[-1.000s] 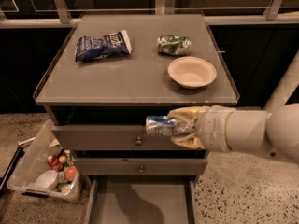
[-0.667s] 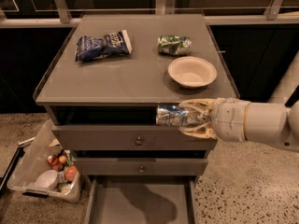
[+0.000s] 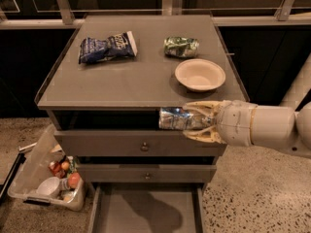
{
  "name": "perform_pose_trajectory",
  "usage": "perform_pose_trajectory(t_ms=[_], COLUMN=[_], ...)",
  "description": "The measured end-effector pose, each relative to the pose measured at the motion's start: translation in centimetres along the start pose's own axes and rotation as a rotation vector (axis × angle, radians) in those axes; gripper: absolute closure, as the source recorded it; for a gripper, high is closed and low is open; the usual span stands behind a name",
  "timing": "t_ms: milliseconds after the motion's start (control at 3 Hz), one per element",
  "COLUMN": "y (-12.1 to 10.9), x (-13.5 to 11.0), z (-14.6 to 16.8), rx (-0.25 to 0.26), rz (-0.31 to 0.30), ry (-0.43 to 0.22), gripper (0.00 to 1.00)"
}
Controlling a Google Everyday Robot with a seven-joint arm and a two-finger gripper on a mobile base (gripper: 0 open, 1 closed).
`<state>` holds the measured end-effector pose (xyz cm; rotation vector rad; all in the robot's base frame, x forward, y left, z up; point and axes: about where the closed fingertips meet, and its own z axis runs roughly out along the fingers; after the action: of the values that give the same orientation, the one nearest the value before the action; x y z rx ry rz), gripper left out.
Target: Pick redbull can from bottom drawer and place on counter
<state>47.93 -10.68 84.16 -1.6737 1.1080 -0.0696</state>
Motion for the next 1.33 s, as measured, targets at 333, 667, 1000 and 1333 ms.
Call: perform_pose_trajectory(t_ms=[333,667,1000,1333], y=[-2.5,-6.2,-8.9,-11.0], x=[-0.4,-1.6,-2.9,-3.7], z=[1.1,3.8,7.5,10.8], rx=[0.013,-0.010,-0.054,-0.096], rz=[-0.037,-0.090,-0.102,-0.076], ry=[-0.011,-0.050,-0.128,-0.191], gripper=[1.00,1.00,1.00,1.00])
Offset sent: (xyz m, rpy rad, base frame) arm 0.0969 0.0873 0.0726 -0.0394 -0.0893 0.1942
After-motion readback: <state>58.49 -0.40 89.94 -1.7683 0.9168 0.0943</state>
